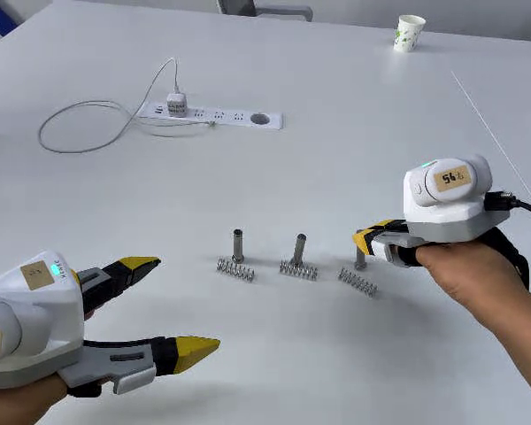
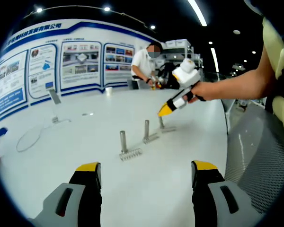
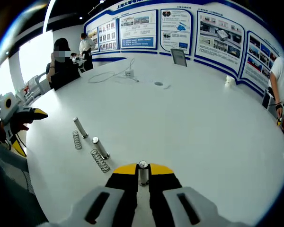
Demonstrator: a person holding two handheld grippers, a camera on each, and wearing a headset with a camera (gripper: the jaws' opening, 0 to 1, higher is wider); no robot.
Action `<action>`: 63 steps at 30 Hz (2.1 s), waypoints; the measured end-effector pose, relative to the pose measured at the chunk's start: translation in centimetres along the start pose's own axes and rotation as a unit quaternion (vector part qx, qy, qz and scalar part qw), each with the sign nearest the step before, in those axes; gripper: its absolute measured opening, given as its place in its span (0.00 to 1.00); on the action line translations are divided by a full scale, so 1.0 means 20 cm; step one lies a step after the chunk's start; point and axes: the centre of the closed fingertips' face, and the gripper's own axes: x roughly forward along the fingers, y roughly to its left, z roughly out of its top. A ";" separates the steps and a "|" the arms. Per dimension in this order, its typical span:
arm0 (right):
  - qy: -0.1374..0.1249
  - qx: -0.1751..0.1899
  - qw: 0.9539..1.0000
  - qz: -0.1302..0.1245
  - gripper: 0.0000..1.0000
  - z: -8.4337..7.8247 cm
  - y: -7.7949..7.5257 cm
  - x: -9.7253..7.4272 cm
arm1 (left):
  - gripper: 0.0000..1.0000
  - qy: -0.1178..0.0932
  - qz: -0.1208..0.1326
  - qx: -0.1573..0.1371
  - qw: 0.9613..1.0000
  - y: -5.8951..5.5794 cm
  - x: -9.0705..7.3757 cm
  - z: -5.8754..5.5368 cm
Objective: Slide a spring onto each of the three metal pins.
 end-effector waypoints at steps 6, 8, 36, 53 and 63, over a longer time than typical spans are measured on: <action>-0.005 0.000 1.000 0.000 0.09 -0.02 0.00 -0.01 | 0.79 0.001 0.001 0.000 1.000 0.00 0.00 0.00; -0.003 -0.001 1.000 0.000 0.09 -0.02 0.00 0.00 | 0.79 0.001 0.001 -0.001 1.000 0.00 0.00 0.00; 0.009 0.009 1.000 0.001 0.14 -0.02 0.02 -0.06 | 0.79 0.000 -0.005 0.000 1.000 -0.02 0.02 0.01; -0.051 -0.009 0.998 0.040 0.17 -0.05 -0.03 -0.18 | 0.79 0.000 -0.002 0.002 1.000 0.00 0.01 0.02; -0.049 -0.060 0.993 0.090 0.18 -0.16 0.04 -0.17 | 0.79 0.003 0.002 0.000 1.000 0.01 0.00 0.01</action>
